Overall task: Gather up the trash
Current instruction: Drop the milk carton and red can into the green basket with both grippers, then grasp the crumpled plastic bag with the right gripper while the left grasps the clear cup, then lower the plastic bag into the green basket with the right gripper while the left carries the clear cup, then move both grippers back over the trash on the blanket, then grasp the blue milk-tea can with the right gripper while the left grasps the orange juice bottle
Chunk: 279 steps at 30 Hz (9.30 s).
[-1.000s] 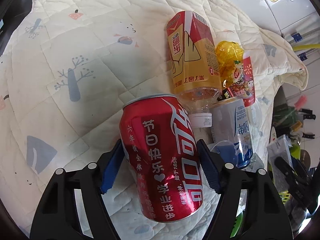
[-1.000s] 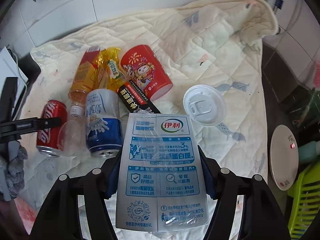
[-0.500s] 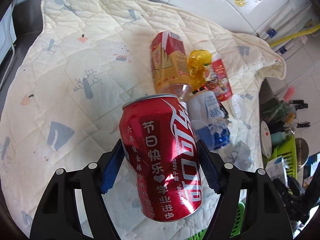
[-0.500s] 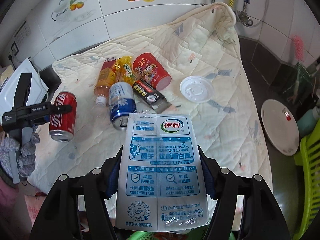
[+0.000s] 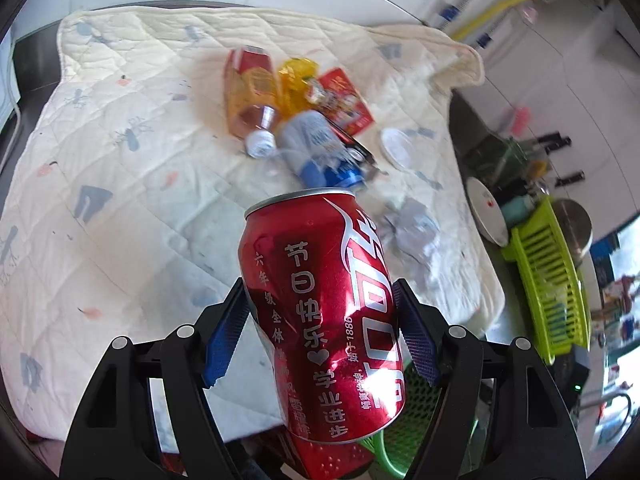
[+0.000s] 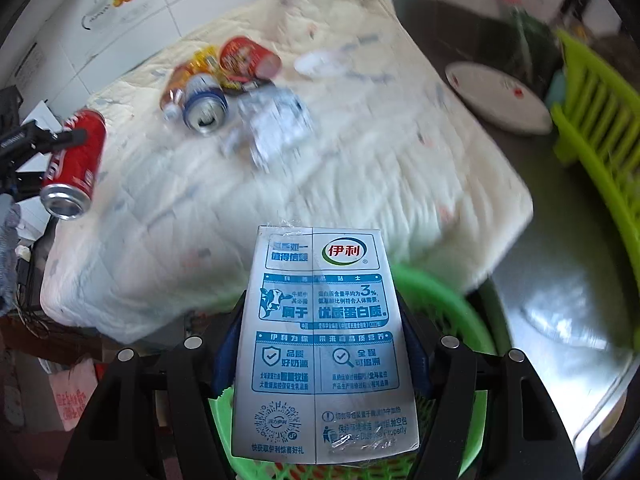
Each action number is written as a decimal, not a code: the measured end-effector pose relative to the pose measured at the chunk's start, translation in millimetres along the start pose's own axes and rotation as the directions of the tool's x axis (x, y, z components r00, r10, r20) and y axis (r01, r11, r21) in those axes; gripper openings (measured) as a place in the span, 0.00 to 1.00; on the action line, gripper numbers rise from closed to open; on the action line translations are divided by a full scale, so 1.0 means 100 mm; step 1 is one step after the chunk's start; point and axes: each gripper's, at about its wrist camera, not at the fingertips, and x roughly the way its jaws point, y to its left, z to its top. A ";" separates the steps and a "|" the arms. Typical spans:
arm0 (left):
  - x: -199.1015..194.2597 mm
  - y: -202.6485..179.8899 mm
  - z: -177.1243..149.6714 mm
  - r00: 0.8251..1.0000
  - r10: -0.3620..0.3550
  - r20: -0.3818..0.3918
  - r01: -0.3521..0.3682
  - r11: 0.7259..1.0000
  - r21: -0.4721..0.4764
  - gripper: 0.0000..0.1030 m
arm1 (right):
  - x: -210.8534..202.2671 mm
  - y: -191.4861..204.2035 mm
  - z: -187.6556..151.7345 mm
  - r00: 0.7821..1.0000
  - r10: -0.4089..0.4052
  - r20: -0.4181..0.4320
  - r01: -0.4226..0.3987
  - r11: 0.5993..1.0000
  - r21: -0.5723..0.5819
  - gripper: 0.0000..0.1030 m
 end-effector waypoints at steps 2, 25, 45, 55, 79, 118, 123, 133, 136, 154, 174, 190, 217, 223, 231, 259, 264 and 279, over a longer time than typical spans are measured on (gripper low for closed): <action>0.03 -0.15 -0.13 1.000 -0.017 -0.020 0.018 0.999 0.030 0.69 | 0.04 -0.07 -0.18 1.000 -0.010 -0.018 0.011 1.000 0.029 0.62; 0.46 -1.43 -1.07 0.970 -0.114 -0.217 0.176 0.940 0.293 0.69 | -0.45 -0.48 -0.85 0.994 -0.080 0.077 0.066 0.984 0.168 0.77; 0.60 -1.48 -1.39 0.943 -0.099 -0.317 0.206 0.924 0.323 0.79 | -0.65 -0.58 -0.79 0.987 -0.095 0.127 0.071 0.981 0.183 0.79; 0.40 -1.00 -1.01 0.971 -0.072 -0.228 0.127 0.963 0.238 0.79 | -0.49 -0.30 -0.40 0.991 -0.046 0.129 0.035 0.996 0.087 0.79; 0.20 0.02 0.15 0.996 0.083 -0.026 -0.079 0.988 0.132 0.81 | 0.22 0.42 0.91 0.993 0.009 0.115 0.008 0.989 -0.147 0.85; 1.26 0.16 0.74 0.990 0.120 -0.069 -0.090 0.937 0.339 0.77 | 1.48 0.74 1.89 0.999 -0.023 -0.040 0.014 0.974 -0.228 0.84; 1.30 0.15 0.75 0.992 0.106 -0.067 -0.076 0.935 0.347 0.63 | 1.47 0.75 1.88 0.999 -0.015 -0.038 0.006 0.974 -0.226 0.78; 1.20 0.11 0.69 0.994 0.106 -0.014 -0.093 0.922 0.375 0.57 | 1.36 0.69 1.75 0.999 0.008 -0.037 -0.015 0.979 -0.204 0.52; 1.13 0.11 0.66 0.995 0.104 -0.002 -0.096 0.924 0.371 0.57 | 1.28 0.65 1.70 0.999 0.029 -0.023 -0.033 0.983 -0.178 0.48; 0.52 -0.19 0.26 0.995 0.076 0.065 -0.095 0.916 0.390 0.57 | 0.45 0.49 1.08 0.995 0.059 0.081 -0.048 0.989 -0.142 0.47; 0.28 -1.09 -0.68 0.999 -0.034 0.033 0.012 0.850 0.527 0.57 | -0.04 -0.38 -0.27 0.997 -0.074 0.037 0.074 0.997 0.022 0.62; 0.42 -1.55 -1.13 0.996 -0.069 -0.053 0.087 0.801 0.592 0.57 | -0.39 -0.74 -0.59 0.988 -0.125 0.095 0.113 0.985 0.129 0.80; 0.77 -2.05 -1.74 0.972 -0.098 -0.212 0.212 0.752 0.624 0.77 | -0.90 -0.95 -0.71 0.964 -0.193 0.181 0.156 0.967 0.201 0.80; 0.70 -1.96 -1.65 0.977 -0.091 -0.191 0.191 0.769 0.610 0.78 | -0.91 -0.95 -0.66 0.965 -0.186 0.185 0.151 0.970 0.191 0.80; 0.58 -1.66 -1.36 0.990 -0.063 -0.130 0.125 0.826 0.549 0.78 | -0.82 -0.76 -0.47 0.969 -0.154 0.193 0.125 0.980 0.154 0.80; 0.16 0.16 0.02 0.988 0.139 0.070 -0.152 0.956 0.251 0.78 | 0.17 0.86 1.24 0.983 0.068 0.170 -0.037 0.983 -0.178 0.80; 0.16 0.45 0.25 0.983 0.164 0.079 -0.177 0.963 0.203 0.78 | 0.42 1.16 1.57 0.984 0.106 0.141 -0.073 0.971 -0.226 0.80; 0.26 1.01 0.85 0.974 0.212 0.082 -0.221 0.968 0.121 0.78 | 1.29 1.72 2.30 0.991 0.134 0.012 -0.123 0.941 -0.315 0.83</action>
